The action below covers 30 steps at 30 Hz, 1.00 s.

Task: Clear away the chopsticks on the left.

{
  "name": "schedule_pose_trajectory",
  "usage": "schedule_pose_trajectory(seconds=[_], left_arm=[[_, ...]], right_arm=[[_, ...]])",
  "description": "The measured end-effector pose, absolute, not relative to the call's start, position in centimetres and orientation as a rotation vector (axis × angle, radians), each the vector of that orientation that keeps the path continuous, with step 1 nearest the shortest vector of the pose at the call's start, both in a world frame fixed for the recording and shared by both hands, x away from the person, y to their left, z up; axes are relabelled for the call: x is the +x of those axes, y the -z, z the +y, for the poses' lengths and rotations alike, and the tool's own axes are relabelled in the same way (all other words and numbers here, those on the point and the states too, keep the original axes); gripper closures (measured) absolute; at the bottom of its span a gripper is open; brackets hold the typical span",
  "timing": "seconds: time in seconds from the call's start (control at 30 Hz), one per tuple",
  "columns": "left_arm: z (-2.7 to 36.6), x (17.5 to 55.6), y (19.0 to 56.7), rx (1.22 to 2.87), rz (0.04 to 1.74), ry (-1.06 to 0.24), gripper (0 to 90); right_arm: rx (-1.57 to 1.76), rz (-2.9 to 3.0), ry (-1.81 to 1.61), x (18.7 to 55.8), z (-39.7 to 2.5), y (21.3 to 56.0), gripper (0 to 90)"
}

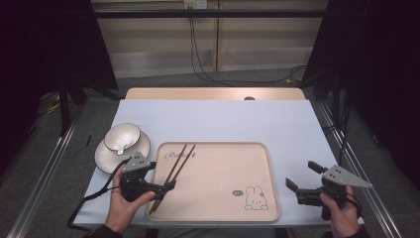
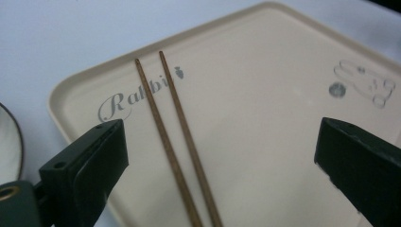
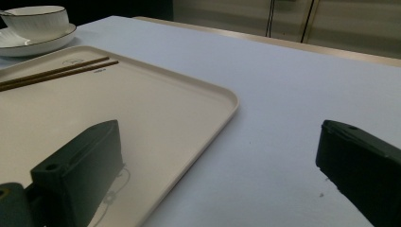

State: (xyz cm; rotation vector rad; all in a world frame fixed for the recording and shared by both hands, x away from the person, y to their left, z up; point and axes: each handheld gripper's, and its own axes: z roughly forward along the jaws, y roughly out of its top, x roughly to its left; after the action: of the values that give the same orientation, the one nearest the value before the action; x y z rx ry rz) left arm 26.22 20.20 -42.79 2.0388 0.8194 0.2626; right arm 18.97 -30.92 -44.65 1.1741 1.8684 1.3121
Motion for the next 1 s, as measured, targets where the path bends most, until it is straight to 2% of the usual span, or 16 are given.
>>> schedule_pose_trajectory(seconds=[0.17, 0.63, 0.77, 1.0], left_arm=[[22.3, 25.9, 42.4, 1.967, 0.787, -0.261, 3.3], [26.7, 25.0, 42.5, 1.836, 0.864, -0.477, 2.8], [28.4, 25.0, 43.3, 1.772, 0.897, -0.431, 2.7], [30.5, 24.2, 43.5, 1.688, 0.951, -0.472, 2.6]], right_arm=[[1.179, 1.873, -1.313, 19.0, -30.9, 44.7, 0.8], [1.175, 1.855, -1.32, 19.0, -31.0, 44.7, 0.7], [1.175, 1.851, -1.324, 18.9, -31.0, 44.7, 0.8], [1.159, 1.833, -1.329, 18.9, -31.0, 44.7, 0.7]])
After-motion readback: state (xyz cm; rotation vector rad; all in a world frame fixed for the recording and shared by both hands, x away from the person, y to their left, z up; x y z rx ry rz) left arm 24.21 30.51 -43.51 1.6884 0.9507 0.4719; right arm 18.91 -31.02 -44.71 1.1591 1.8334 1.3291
